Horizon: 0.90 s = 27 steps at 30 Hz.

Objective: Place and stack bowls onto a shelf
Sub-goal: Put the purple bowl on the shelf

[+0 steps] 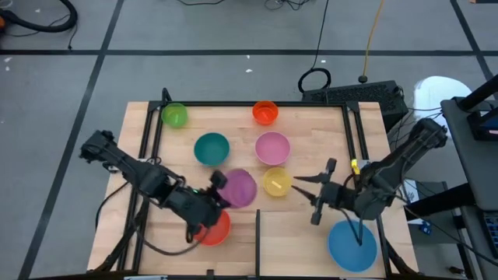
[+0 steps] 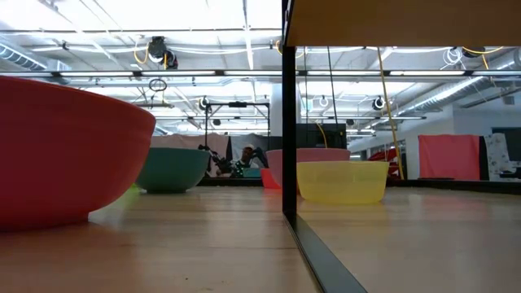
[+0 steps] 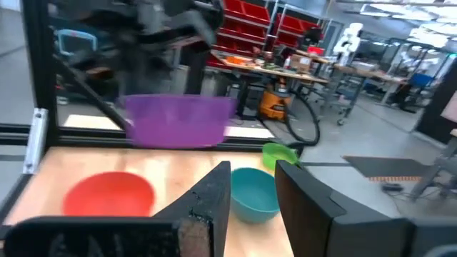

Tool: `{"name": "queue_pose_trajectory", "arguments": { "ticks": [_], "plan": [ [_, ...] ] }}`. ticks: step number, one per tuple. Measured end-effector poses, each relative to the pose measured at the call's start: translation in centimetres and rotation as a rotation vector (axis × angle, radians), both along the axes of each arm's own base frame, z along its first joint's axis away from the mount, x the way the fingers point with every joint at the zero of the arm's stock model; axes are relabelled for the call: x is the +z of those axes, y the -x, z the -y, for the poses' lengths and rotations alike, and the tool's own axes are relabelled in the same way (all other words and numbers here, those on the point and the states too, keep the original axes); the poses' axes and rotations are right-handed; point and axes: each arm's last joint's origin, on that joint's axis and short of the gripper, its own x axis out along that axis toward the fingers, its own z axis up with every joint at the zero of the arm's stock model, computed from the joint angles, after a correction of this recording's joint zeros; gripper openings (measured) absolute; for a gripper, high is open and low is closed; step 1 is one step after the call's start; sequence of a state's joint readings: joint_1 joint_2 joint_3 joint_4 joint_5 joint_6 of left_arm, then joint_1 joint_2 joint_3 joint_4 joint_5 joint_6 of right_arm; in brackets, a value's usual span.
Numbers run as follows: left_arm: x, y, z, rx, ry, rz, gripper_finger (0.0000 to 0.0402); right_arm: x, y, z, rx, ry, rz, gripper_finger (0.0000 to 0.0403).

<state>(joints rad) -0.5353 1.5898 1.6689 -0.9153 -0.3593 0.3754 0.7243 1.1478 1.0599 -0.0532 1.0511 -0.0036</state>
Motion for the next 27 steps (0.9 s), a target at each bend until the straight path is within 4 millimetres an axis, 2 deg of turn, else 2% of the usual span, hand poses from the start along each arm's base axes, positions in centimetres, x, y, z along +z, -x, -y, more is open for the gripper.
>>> {"name": "queue_pose_trajectory", "arguments": {
  "ticks": [12, 22, 27],
  "plan": [
    [-2.2, -6.8, 3.9, -0.266, 0.006, 0.163, 0.001, 0.0, 1.9, 1.6, -0.012, -0.024, -0.06, 0.0105],
    [-4.5, -10.6, 6.1, -0.372, 0.062, 0.213, 0.001, 0.7, 3.2, 2.7, -0.013, -0.024, -0.061, 0.0105],
    [-6.1, -11.6, 6.5, -0.371, 0.063, 0.197, 0.001, 0.9, 3.4, 2.9, -0.01, -0.037, -0.051, 0.0105]
  ]
}}
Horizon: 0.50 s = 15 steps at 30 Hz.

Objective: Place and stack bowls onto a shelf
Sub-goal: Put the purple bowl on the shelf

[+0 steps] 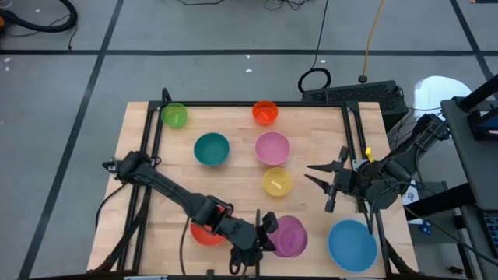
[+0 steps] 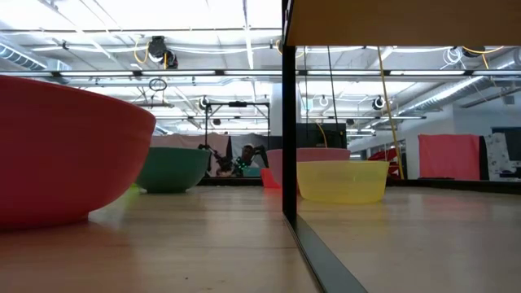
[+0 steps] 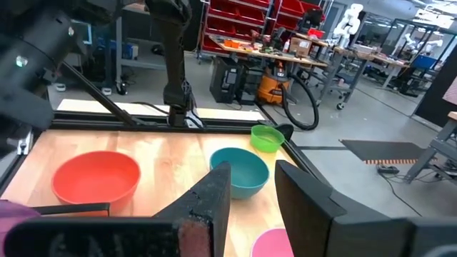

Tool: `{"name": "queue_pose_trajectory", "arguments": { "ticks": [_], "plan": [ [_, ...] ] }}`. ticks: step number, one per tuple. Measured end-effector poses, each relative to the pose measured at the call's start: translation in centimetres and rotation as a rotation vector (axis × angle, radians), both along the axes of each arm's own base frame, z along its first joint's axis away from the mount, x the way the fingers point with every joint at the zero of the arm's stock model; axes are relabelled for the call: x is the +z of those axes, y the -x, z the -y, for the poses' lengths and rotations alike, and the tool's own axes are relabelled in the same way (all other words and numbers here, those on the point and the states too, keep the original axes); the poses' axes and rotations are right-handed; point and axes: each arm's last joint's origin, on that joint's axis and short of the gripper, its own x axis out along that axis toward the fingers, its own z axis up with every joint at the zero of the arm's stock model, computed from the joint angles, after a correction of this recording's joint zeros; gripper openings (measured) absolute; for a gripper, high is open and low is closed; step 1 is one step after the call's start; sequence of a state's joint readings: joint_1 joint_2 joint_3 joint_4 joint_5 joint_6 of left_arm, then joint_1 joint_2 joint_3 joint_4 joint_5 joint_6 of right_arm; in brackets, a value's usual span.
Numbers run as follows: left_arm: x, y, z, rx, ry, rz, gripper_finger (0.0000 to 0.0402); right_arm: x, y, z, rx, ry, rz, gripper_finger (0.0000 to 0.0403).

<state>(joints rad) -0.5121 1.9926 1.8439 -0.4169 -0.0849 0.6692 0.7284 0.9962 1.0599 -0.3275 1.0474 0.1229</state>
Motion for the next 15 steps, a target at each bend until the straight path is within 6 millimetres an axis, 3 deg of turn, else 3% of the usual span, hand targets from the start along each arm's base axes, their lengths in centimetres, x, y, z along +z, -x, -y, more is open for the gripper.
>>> {"name": "queue_pose_trajectory", "arguments": {
  "ticks": [15],
  "plan": [
    [-2.8, -1.4, 0.6, -0.012, 0.031, -0.059, 0.0018, 0.0, 0.0, 0.0, 0.003, -0.004, 0.0, 0.0105]
  ]
}}
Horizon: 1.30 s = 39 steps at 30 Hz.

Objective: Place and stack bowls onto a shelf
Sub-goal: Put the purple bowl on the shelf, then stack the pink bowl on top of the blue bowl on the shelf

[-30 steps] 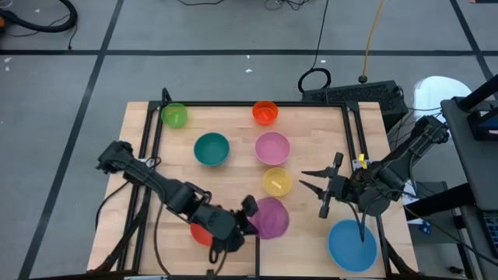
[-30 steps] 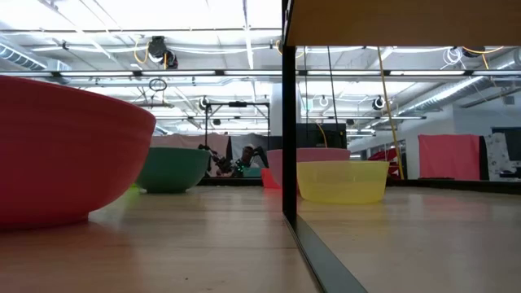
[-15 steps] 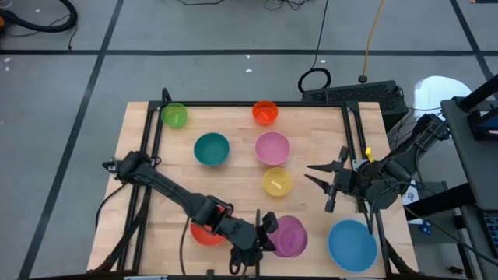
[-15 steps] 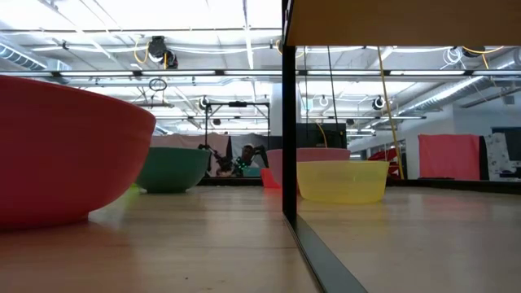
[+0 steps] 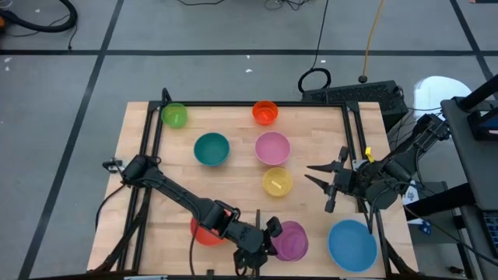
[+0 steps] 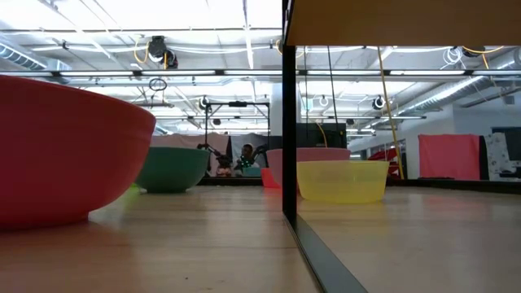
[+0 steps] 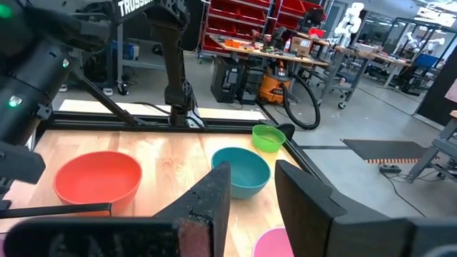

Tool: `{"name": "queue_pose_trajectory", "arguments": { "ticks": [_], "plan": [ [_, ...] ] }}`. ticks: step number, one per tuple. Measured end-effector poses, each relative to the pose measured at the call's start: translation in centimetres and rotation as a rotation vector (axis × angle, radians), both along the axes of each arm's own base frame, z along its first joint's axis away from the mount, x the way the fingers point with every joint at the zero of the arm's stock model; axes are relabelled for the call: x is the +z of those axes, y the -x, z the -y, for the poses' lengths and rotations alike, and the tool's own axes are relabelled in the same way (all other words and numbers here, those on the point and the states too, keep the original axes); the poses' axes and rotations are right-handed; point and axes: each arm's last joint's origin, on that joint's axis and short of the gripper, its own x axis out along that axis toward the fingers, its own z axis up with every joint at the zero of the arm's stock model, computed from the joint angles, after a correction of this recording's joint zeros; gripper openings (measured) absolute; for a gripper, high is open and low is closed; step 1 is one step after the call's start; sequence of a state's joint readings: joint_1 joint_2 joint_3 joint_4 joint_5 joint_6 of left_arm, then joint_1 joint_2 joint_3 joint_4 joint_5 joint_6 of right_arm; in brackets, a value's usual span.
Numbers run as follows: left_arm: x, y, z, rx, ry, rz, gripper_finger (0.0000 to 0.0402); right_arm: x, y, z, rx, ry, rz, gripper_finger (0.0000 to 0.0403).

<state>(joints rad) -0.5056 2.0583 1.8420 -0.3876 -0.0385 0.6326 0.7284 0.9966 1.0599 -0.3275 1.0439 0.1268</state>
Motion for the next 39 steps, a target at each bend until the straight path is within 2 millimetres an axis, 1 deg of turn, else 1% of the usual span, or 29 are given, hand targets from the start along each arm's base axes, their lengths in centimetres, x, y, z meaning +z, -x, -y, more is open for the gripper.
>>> {"name": "queue_pose_trajectory", "arguments": {
  "ticks": [3, 12, 19, 23, 25, 28, 31, 34, 39],
  "plan": [
    [0.1, 0.0, -0.1, 0.012, 0.014, 0.003, 0.0036, 0.0, 0.0, 0.0, 0.0, 0.0, 0.0, 0.0105],
    [0.1, -0.1, -0.2, 0.032, 0.029, -0.004, 0.0104, 0.0, 0.0, 0.0, 0.001, 0.0, 0.0, 0.0105],
    [0.6, 0.0, 0.0, 0.062, 0.078, -0.006, 0.0133, -0.1, 0.0, 0.0, -0.003, -0.016, 0.001, 0.0105],
    [2.2, 1.1, -0.3, 0.096, 0.129, -0.022, 0.0138, -0.3, 0.1, 0.1, -0.01, -0.039, -0.003, 0.0105],
    [3.2, 2.1, -0.6, 0.121, 0.144, -0.053, 0.0138, -0.4, 0.1, 0.1, -0.018, -0.057, -0.003, 0.0105],
    [4.2, 3.3, -1.4, 0.219, 0.142, -0.1, 0.0136, -1.0, -0.1, 0.2, -0.063, -0.109, 0.002, 0.0105],
    [4.9, 4.6, -2.8, 0.367, 0.089, -0.144, 0.0126, -2.0, -1.6, 0.3, -0.101, -0.14, -0.019, 0.0105],
    [5.2, 5.5, -4.1, 0.463, 0.063, -0.206, 0.0111, -2.9, -3.6, 1.0, -0.122, -0.117, -0.071, 0.0105],
    [5.3, 6.0, -5.5, 0.545, 0.064, -0.274, 0.0089, -3.3, -6.5, 3.5, -0.105, -0.179, -0.138, 0.0105]
  ]
}}
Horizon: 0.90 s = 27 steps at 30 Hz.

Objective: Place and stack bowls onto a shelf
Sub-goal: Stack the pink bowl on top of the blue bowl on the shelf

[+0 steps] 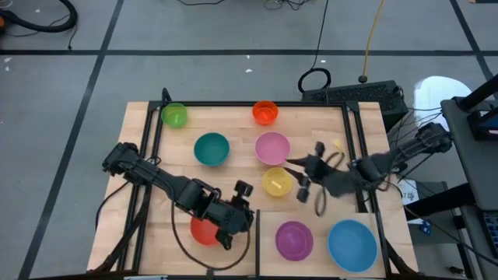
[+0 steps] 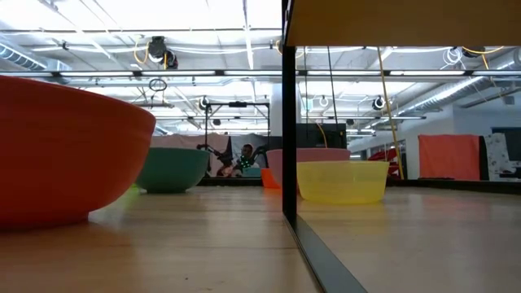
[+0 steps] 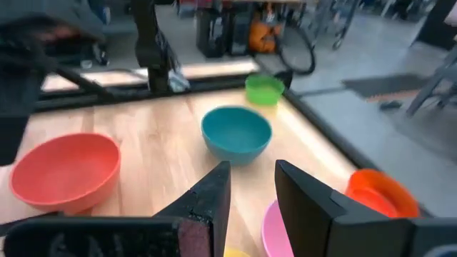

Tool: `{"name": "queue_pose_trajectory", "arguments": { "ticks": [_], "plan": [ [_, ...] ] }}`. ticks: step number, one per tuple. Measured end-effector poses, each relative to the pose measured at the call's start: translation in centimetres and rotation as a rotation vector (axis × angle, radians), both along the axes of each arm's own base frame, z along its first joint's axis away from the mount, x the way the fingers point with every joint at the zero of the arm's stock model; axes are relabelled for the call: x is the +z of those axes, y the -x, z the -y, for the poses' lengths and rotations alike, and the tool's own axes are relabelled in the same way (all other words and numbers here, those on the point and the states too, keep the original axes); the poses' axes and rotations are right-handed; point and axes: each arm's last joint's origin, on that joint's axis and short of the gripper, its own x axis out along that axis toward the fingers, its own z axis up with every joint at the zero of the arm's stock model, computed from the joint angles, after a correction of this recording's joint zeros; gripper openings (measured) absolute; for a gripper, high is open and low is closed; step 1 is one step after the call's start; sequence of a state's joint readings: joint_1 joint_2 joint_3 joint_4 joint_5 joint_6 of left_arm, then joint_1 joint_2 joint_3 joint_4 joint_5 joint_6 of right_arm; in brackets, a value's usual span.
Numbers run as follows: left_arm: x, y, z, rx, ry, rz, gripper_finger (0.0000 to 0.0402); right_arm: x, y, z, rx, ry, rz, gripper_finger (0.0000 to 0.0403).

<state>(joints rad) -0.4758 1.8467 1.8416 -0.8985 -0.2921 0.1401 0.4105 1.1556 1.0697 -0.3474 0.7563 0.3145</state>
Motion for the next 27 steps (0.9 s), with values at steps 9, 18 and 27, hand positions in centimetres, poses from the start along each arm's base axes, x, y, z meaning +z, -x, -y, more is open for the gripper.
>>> {"name": "queue_pose_trajectory", "arguments": {
  "ticks": [9, 18, 27],
  "plan": [
    [-2.8, 0.0, -0.3, 0.075, -0.018, -0.023, 0.0076, -1.2, -2.0, 6.5, 0.061, -0.152, -0.146, 0.0105],
    [-6.3, 2.7, -1.9, 0.148, 0.082, 0.114, 0.0076, -6.0, -4.4, 10.2, 0.156, -0.28, -0.425, 0.0105],
    [-7.8, 6.9, -3.5, 0.216, 0.183, 0.306, 0.0076, -9.7, -6.3, 11.7, 0.255, -0.272, -0.581, 0.0105]
  ]
}}
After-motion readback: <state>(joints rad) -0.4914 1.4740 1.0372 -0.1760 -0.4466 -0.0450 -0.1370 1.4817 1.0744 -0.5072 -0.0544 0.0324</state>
